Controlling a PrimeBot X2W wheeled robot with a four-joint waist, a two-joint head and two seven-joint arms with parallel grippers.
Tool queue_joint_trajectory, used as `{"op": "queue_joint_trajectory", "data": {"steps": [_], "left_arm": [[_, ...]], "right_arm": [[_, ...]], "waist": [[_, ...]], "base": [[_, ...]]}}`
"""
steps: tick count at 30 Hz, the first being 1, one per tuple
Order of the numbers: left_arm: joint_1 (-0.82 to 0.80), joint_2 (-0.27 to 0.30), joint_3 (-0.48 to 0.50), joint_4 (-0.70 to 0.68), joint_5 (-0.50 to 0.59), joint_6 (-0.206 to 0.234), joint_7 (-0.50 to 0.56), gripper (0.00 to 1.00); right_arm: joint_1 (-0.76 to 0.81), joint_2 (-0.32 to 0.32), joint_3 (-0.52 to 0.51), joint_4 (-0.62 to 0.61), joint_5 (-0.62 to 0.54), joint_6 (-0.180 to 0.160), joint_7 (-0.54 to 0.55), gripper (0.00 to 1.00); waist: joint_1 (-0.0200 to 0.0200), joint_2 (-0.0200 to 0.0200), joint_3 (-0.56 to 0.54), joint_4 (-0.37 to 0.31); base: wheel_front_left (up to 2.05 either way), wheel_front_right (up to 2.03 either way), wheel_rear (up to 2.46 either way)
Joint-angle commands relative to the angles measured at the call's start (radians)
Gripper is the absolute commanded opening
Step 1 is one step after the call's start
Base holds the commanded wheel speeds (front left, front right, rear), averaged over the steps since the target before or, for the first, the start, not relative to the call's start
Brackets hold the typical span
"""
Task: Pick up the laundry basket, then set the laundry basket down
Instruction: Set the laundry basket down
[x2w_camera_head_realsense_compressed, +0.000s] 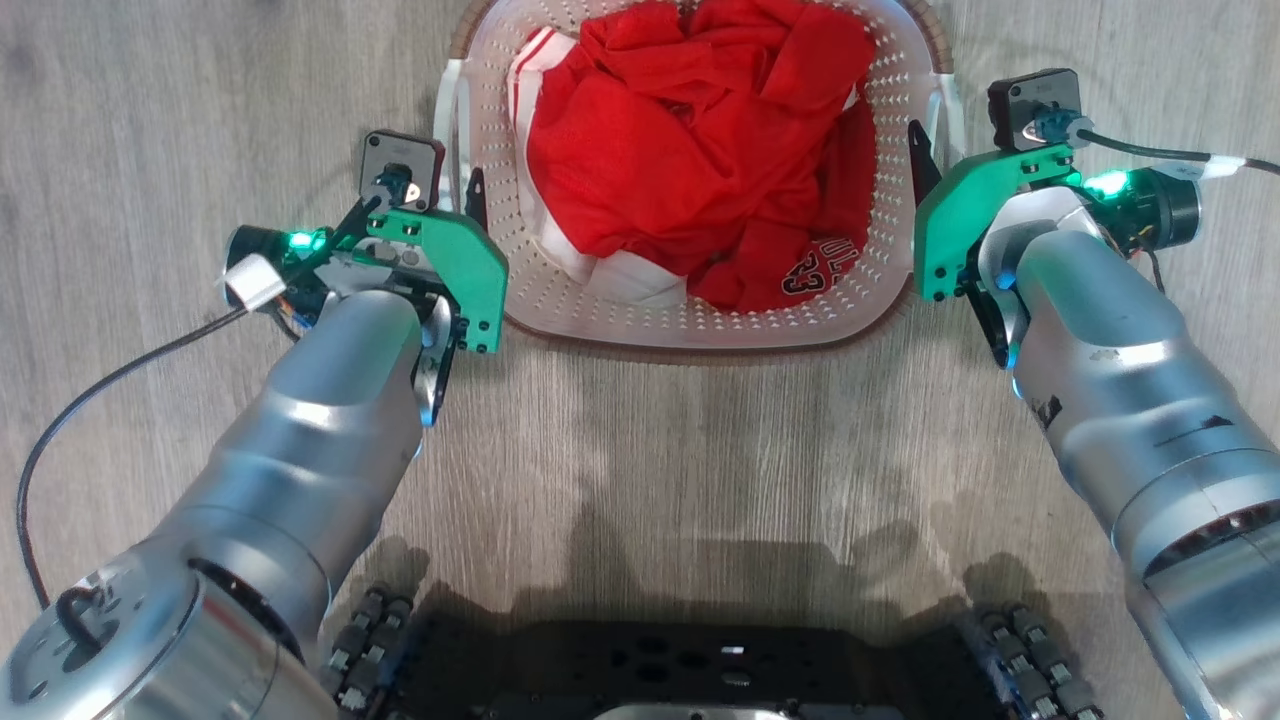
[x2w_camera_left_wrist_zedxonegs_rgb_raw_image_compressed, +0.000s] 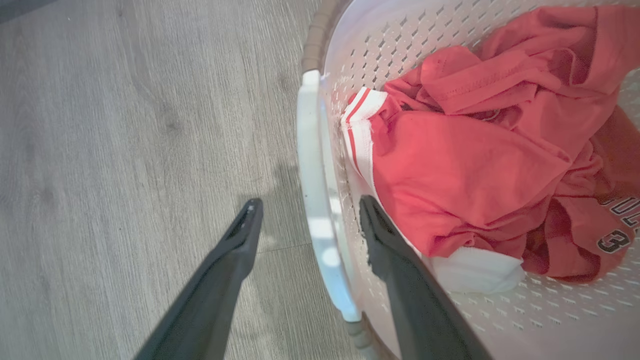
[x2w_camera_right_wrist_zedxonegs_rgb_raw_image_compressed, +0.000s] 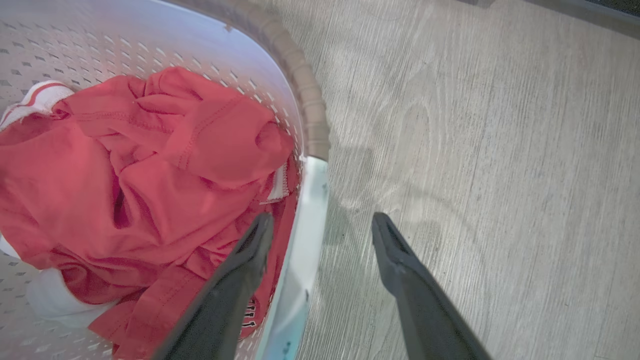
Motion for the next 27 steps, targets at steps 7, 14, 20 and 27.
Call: {"op": "queue_joint_trajectory", "data": {"steps": [7,14,20,27], "left_arm": [[0.029,0.027,0.011,-0.024,-0.012,0.017,-0.007,1.0],[0.049,0.047,0.099,-0.152,0.061,0.049,-0.007,1.0],[0.148,0.08,0.227,-0.299,0.17,0.067,-0.007,1.0],[0.31,0.092,0.405,-0.492,0.325,0.085,-0.007,1.0]], "right_arm": [[0.058,0.018,-0.02,-0.008,-0.032,0.003,-0.016,1.0],[0.072,0.018,-0.062,-0.059,-0.053,0.003,-0.026,1.0],[0.147,0.018,-0.129,-0.215,-0.096,0.003,-0.026,1.0],[0.271,0.018,-0.191,-0.399,-0.137,0.003,-0.026,1.0]], "waist": [[0.0,0.0,-0.034,0.004],[0.0,0.0,-0.107,0.001],[0.0,0.0,-0.207,-0.014],[0.0,0.0,-0.347,-0.021]], "base": [[0.0,0.0,0.0],[0.0,0.0,0.0],[0.0,0.0,0.0],[0.0,0.0,0.0]]}}
